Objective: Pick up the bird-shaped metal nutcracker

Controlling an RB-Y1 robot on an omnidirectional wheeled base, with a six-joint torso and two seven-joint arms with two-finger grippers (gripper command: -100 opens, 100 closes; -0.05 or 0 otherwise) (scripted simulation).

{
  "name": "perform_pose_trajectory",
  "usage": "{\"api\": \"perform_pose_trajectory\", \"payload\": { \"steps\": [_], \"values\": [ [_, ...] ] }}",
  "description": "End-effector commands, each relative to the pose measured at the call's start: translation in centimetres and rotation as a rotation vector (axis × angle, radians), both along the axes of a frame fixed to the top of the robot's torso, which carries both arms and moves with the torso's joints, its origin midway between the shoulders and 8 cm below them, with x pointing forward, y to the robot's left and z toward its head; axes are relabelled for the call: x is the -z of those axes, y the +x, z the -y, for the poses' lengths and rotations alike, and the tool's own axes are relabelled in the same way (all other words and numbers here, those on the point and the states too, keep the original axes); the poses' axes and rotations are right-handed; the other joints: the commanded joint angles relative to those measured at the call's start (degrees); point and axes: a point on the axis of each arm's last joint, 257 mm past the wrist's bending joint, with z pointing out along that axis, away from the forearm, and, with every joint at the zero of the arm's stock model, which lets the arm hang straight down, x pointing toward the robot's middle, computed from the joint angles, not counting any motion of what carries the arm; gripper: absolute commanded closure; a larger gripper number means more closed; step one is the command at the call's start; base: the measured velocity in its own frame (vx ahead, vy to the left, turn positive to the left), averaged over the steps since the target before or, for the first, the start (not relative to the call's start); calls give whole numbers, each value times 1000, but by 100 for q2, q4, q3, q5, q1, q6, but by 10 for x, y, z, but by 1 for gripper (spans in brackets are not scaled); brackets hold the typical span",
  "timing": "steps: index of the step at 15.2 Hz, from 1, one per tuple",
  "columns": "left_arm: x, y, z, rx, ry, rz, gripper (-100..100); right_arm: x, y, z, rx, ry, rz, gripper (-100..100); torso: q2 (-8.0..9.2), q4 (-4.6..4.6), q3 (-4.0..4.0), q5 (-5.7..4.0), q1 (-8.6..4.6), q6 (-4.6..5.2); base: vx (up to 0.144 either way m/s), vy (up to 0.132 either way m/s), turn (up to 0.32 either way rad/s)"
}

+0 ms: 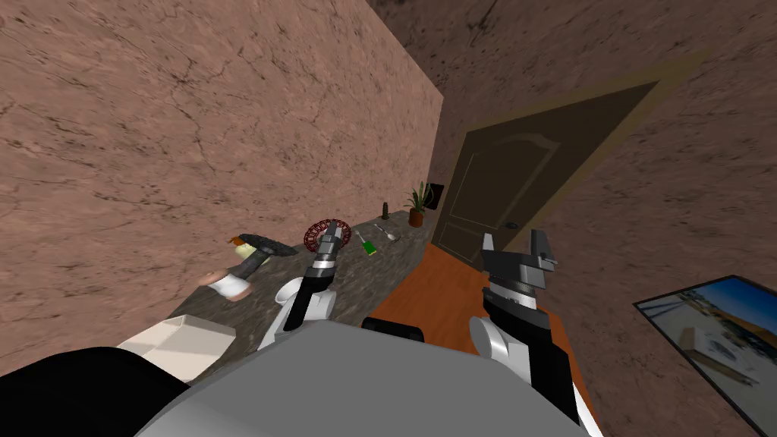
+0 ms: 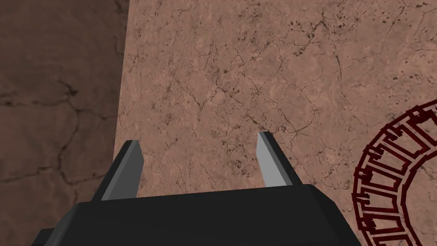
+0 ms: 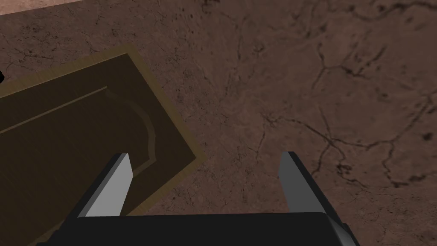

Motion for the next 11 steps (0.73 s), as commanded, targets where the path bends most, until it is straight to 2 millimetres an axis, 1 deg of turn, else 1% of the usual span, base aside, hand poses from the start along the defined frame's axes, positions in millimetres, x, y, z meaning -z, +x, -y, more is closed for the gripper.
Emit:
{"api": "perform_pose_trajectory", "payload": {
  "steps": [1,4,5,7,8,9,10,11],
  "values": [
    [7,2,2,13,25,-21,-100,0,0,0,0,0,0,0,0,0,0,0,0,0,6,-14,-75],
    [24,7,5,39,76,-73,-100,0,0,0,0,0,0,0,-4,-1,-2,-2,-11,2,16,-36,-134],
    [24,7,5,40,78,-74,-100,0,0,0,0,0,0,0,-7,-2,-4,-3,-14,2,23,-38,-80],
    [41,11,6,59,120,-122,-100,0,0,0,0,0,0,0,-9,-2,-5,-3,-14,1,26,-40,-116],
    [41,11,7,62,128,-123,-100,0,0,0,0,0,0,0,-11,-2,-6,-3,-15,3,25,-40,-120],
    [51,13,7,73,153,-151,-100,0,0,0,0,0,0,0,-11,-3,-6,-4,-16,2,24,-44,-106],
    [51,13,7,75,156,-152,-100,0,0,0,0,0,0,0,-10,-3,-6,-4,-16,2,23,-40,-85],
    [62,14,7,86,184,-183,-100,0,0,0,0,0,0,0,-10,-2,-6,-4,-16,1,21,-44,-123]
  ]
}}
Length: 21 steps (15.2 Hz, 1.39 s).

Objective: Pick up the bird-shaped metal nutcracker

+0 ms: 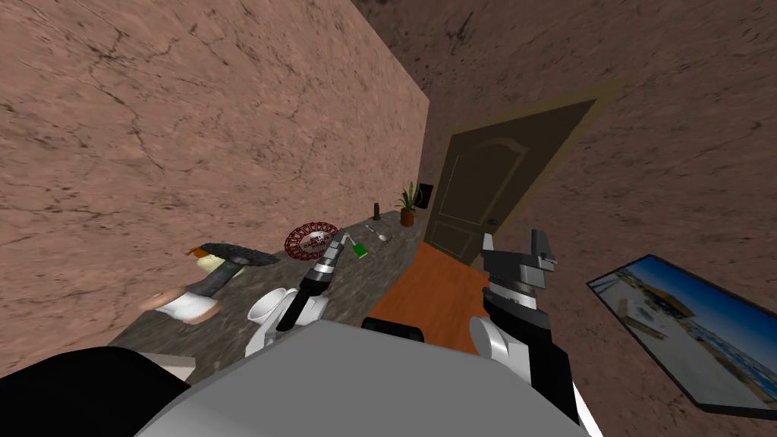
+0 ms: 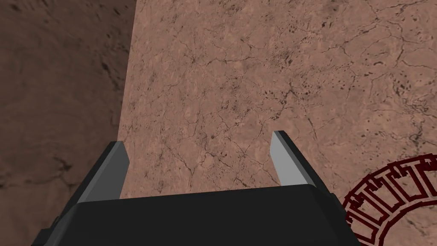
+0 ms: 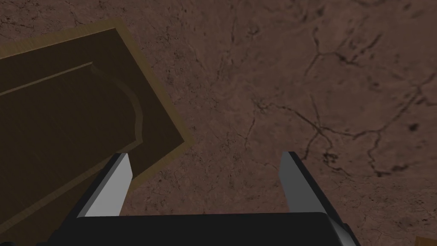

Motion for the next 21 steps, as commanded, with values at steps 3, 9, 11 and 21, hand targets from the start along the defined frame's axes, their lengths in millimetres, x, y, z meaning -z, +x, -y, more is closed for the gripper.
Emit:
{"api": "perform_pose_trajectory", "payload": {
  "steps": [3,9,11,21],
  "values": [
    [21,2,-1,23,60,-60,-100,0,0,0,0,0,0,0,1,0,0,0,1,-1,23,-40,-106],
    [61,4,-8,61,172,-171,-100,0,0,0,0,0,0,0,-5,-1,-2,-1,-2,1,33,-44,-141],
    [74,3,-12,72,212,-211,-100,0,0,0,0,0,0,0,-5,-1,-3,0,-1,0,33,-44,-134],
    [131,-4,-37,111,388,-379,-100,0,0,0,0,0,0,0,-3,-1,-2,0,-1,1,31,-38,-129]
  ]
}}
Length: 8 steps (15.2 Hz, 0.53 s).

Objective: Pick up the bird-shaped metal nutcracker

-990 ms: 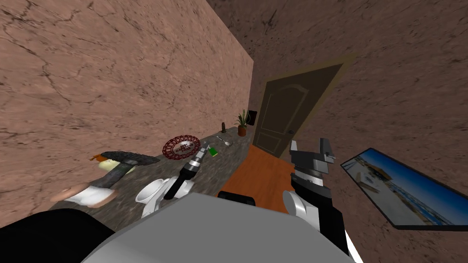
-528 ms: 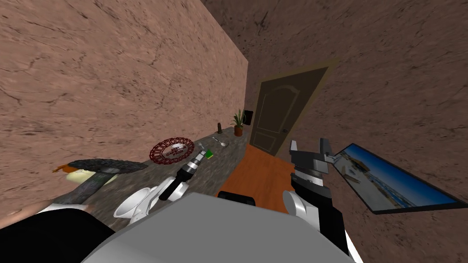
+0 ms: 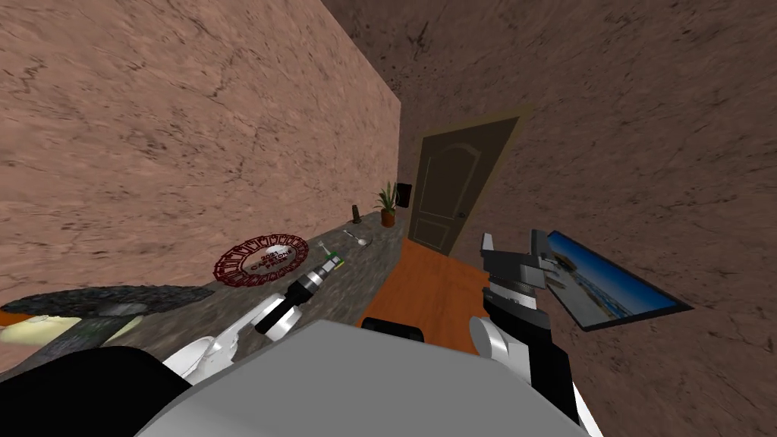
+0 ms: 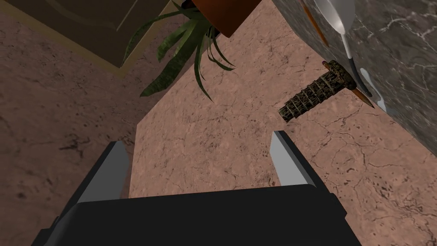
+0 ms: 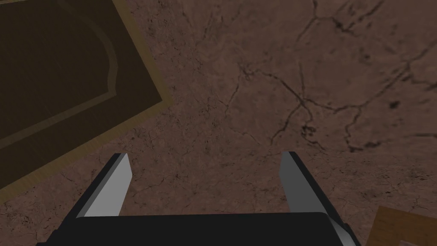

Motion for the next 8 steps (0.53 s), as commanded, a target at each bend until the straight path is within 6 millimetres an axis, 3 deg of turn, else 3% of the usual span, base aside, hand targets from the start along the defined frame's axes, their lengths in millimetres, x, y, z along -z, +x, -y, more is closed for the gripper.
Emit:
{"api": "perform_pose_trajectory", "payload": {
  "steps": [1,4,6,7,8],
  "values": [
    [5,-1,-5,10,28,-18,-100,0,0,0,0,0,0,0,0,0,0,0,0,0,31,-32,-38],
    [32,-7,-23,15,104,-98,-100,0,0,0,0,0,0,0,-3,0,-1,0,1,0,46,-42,-151],
    [32,-7,-24,28,126,-103,-100,0,0,0,0,0,0,0,-3,-1,-2,0,-1,1,35,-35,-104],
    [45,-11,-34,26,158,-141,-100,0,0,0,0,0,0,0,0,0,0,0,2,-2,33,-36,-106],
    [44,-11,-35,36,176,-144,-100,0,0,0,0,0,0,0,1,0,0,0,1,0,37,-38,-151]
  ]
}}
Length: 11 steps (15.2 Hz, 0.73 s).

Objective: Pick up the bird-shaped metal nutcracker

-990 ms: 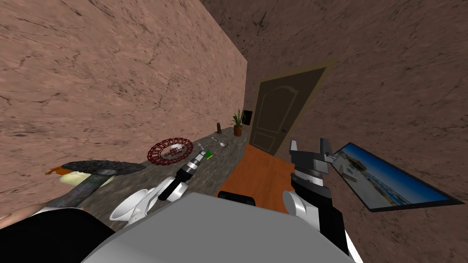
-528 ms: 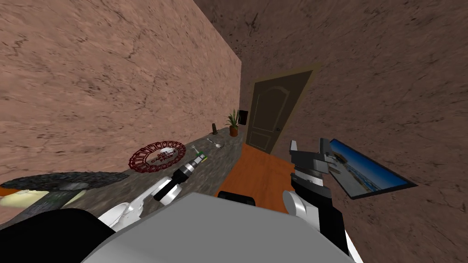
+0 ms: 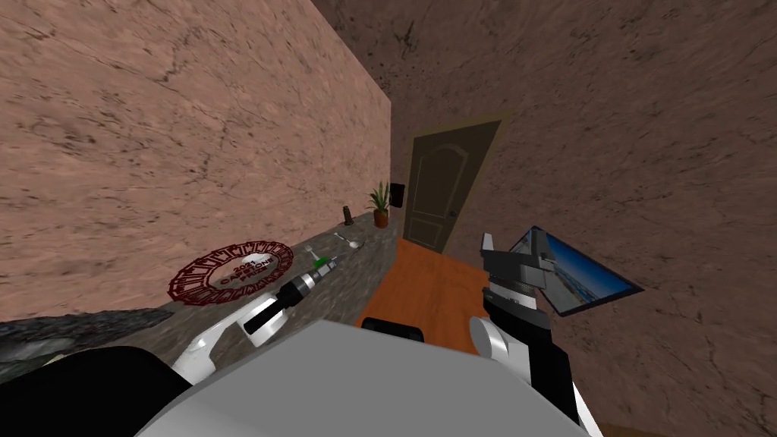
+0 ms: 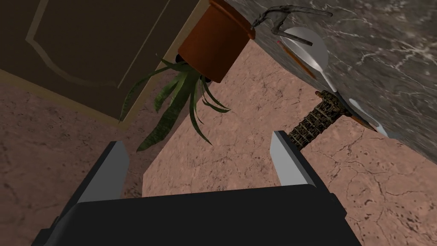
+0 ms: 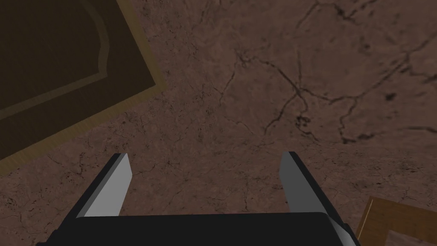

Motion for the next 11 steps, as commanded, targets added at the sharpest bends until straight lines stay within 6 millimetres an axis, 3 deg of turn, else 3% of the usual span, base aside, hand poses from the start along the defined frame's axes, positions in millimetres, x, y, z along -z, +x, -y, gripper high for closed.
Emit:
{"api": "perform_pose_trajectory", "payload": {
  "steps": [1,3,6,8,11],
  "values": [
    [17,-4,-15,-1,51,-51,-100,0,0,0,0,0,0,0,0,0,0,0,0,0,45,-35,-200],
    [16,-4,-17,14,75,-57,-100,0,0,0,0,0,0,0,-3,-1,-2,0,0,0,40,-33,-93],
    [38,-13,-41,15,155,-131,-100,0,0,0,0,0,0,0,-3,-1,-2,0,0,0,45,-41,-169],
    [36,-12,-44,28,177,-136,-100,0,0,0,0,0,0,0,-5,-1,-3,-1,-3,0,40,-32,-92],
    [53,-23,-69,29,257,-207,-100,0,0,0,0,0,0,0,-2,0,-1,0,0,0,47,-35,-139]
  ]
}}
